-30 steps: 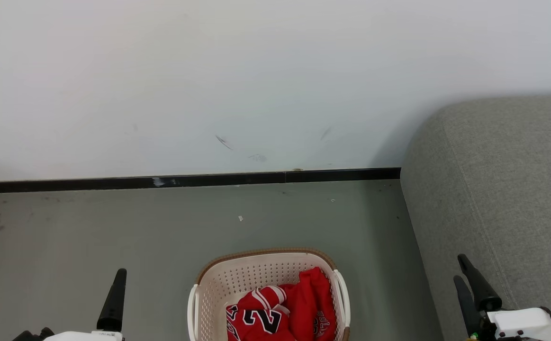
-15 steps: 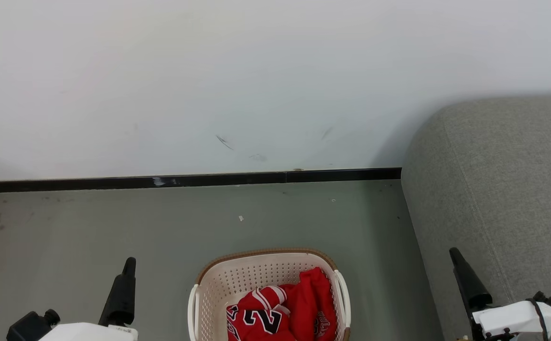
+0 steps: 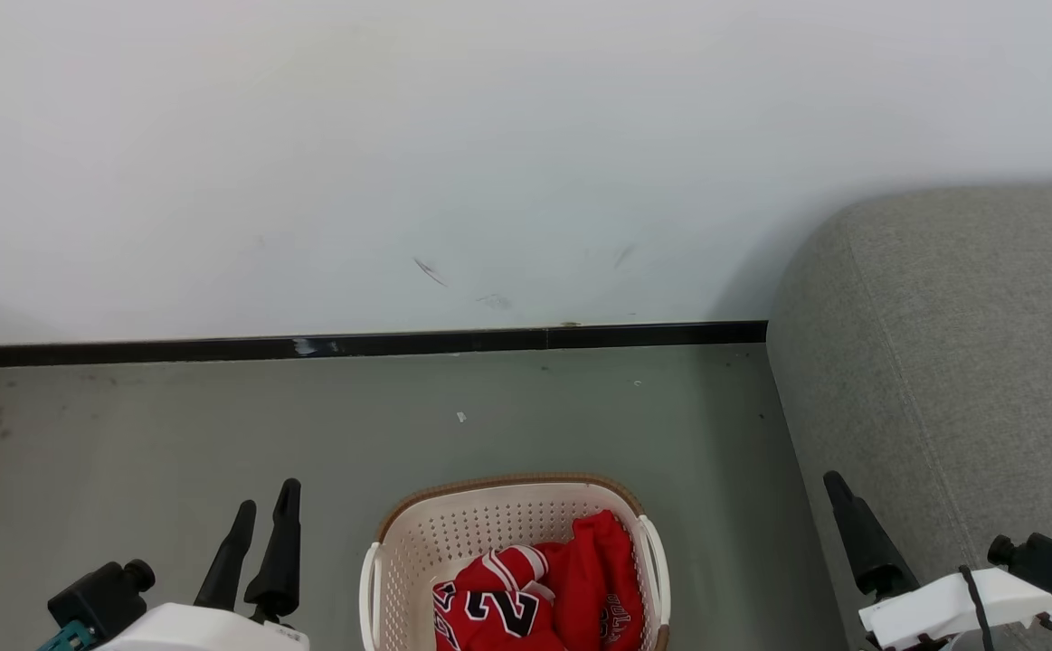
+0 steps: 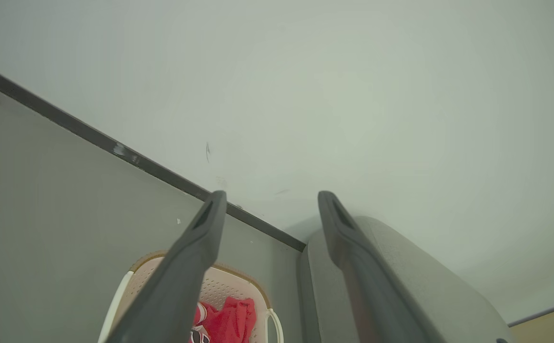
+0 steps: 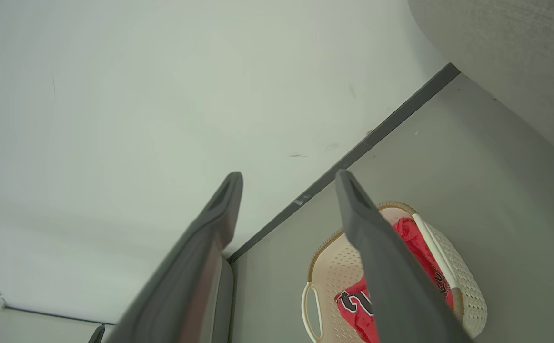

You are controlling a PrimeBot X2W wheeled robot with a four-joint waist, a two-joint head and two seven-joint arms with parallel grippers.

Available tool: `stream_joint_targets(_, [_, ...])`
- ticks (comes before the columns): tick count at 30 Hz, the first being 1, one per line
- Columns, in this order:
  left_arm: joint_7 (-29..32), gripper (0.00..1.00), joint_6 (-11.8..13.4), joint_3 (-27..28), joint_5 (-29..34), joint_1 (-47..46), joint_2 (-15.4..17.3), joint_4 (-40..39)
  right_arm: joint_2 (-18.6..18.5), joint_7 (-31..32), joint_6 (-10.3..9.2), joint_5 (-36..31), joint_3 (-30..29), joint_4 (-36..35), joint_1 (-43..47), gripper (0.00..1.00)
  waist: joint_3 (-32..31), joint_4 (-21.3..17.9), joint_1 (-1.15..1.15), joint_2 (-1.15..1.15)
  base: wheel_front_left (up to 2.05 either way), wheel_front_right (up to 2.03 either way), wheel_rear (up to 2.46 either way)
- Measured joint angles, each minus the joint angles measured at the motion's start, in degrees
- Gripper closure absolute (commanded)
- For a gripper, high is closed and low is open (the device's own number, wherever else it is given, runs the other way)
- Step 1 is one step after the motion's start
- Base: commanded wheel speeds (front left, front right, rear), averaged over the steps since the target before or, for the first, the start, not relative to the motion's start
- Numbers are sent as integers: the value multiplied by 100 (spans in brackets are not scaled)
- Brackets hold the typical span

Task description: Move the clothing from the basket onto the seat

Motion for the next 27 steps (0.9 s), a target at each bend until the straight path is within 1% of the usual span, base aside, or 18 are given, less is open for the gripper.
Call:
stream_joint_targets(11, [-216,0,233,-289,1332,9,53,-223,68,-132,1,-1307,-3,-123,2,0,33,3,-22,0,0,0,0])
stream_joint_targets(21, [-419,0,437,-600,2493,67,109,-289,147,-280,5,-2611,-20,-153,12,0,55,-2,-26,0,0,0,0])
stream_joint_targets(27, [-555,0,538,-755,2986,85,116,-304,188,-352,5,-3252,-73,-176,54,0,61,-2,-27,0,0,0,0])
